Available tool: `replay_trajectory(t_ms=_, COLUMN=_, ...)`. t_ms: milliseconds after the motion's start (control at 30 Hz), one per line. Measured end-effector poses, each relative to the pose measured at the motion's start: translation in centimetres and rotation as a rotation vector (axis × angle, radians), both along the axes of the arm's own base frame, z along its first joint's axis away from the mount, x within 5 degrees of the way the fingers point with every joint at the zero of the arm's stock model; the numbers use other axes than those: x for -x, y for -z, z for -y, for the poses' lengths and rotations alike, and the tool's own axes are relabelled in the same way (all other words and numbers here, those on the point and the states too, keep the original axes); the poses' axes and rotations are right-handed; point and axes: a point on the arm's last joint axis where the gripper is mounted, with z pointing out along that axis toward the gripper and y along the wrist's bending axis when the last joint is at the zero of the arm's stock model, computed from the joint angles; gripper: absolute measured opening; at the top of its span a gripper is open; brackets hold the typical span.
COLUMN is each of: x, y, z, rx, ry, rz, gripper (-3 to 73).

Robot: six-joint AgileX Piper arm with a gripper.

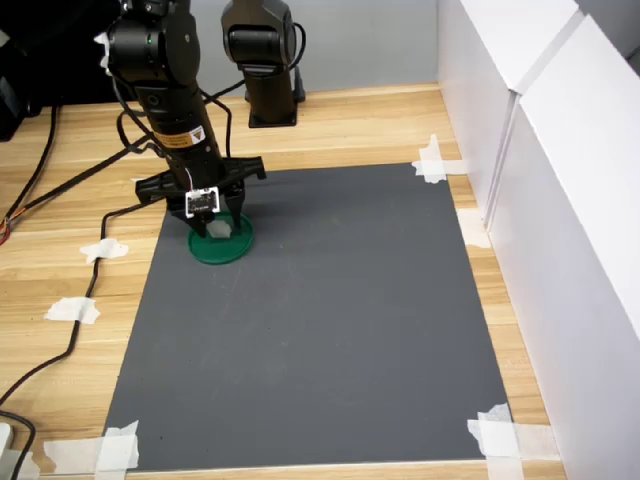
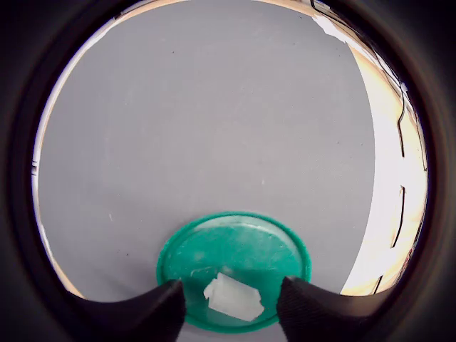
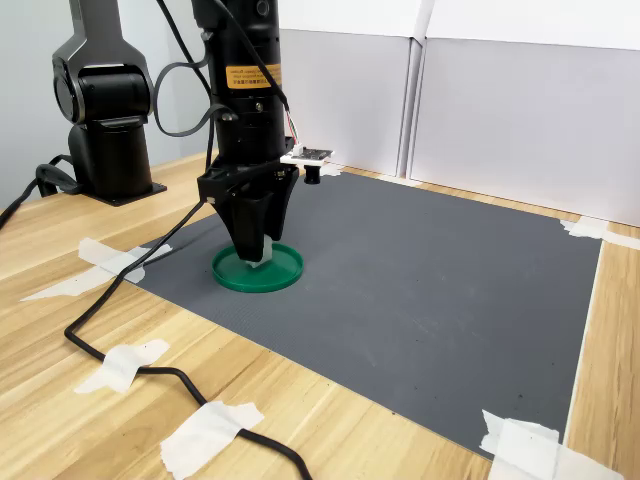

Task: Grasp a white terminal and put it on the green lid.

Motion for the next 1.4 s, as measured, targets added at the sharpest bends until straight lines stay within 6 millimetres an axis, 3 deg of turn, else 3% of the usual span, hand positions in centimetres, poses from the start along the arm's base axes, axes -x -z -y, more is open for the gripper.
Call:
replay_trajectory(t_ms=133, x=0.5, y=-1.6, z=0.0, rx=0.010, ry=0.009, rz=0.055, gripper=66.3)
replay_trajectory(t_ms=333, x=3.1, y=-7.5, z=-0.7, rx=-0.008, ry=0.042, rz=0.273, gripper=64.5)
replay_trajectory(t_ms=467, x=5.9, y=-11.1, z=-1.2, rx=-0.003, ry=0.056, rz=0.447, gripper=54.0)
replay_trajectory(t_ms=667, x=10.5, y=-13.7, z=-1.9, rx=-0.052, ry=0.191, rz=0.838, gripper=27.2)
replay_trajectory(t_ms=800, x=14.0, y=-12.4, z=-2.3, rx=-0.041, ry=0.217, rz=0.973, gripper=11.9)
replay_trajectory(t_ms=933, x=17.0, y=-9.7, z=-2.9, rx=-0.027, ry=0.187, rz=0.986, gripper=4.8)
replay_trajectory(t_ms=1200, x=21.3, y=-4.9, z=-4.7, rx=-0.105, ry=0.030, rz=0.987, gripper=2.7)
replay_trajectory(t_ms=1400, x=23.0, y=-3.6, z=-4.8, rx=-0.131, ry=0.008, rz=1.121, gripper=2.5)
